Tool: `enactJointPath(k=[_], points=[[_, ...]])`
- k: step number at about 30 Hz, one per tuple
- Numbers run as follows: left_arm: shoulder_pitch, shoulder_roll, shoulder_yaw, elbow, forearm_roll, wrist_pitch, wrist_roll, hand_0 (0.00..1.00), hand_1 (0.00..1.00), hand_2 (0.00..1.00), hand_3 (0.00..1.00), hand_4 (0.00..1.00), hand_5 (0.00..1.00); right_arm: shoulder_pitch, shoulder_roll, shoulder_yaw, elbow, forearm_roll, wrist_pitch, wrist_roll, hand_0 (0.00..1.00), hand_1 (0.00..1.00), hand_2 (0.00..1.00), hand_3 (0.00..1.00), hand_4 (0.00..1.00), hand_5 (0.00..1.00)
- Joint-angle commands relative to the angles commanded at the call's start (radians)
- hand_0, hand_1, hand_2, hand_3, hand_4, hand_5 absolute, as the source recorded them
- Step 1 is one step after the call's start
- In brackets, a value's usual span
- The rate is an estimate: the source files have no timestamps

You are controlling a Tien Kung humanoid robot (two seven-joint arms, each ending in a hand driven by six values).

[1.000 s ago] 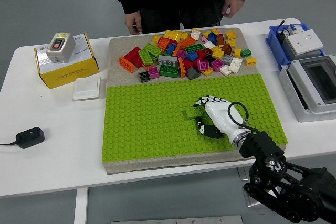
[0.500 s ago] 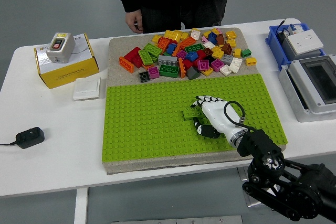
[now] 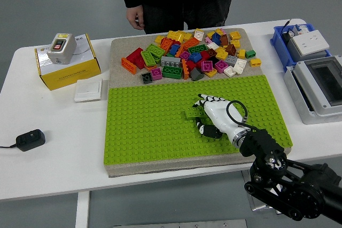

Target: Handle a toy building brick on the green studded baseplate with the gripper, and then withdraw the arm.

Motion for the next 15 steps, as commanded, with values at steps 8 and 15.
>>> enactJointPath(k=[8, 15], points=[[-0.001, 0.000, -0.002, 0.000, 0.002, 0.000, -0.001, 0.685, 0.693, 0.677, 0.758, 0.435, 0.419, 0.003, 0.002, -0.002, -0.005, 0.004, -0.004, 0.003, 0.859, 0.958, 0.989, 0.707, 0.468, 0.310], [-0.001, 0.000, -0.003, 0.000, 0.003, 0.002, -0.004, 0.684, 0.693, 0.678, 0.757, 0.435, 0.418, 0.003, 0.002, -0.001, -0.001, 0.007, -0.003, 0.007, 0.860, 0.958, 0.992, 0.739, 0.477, 0.314]])
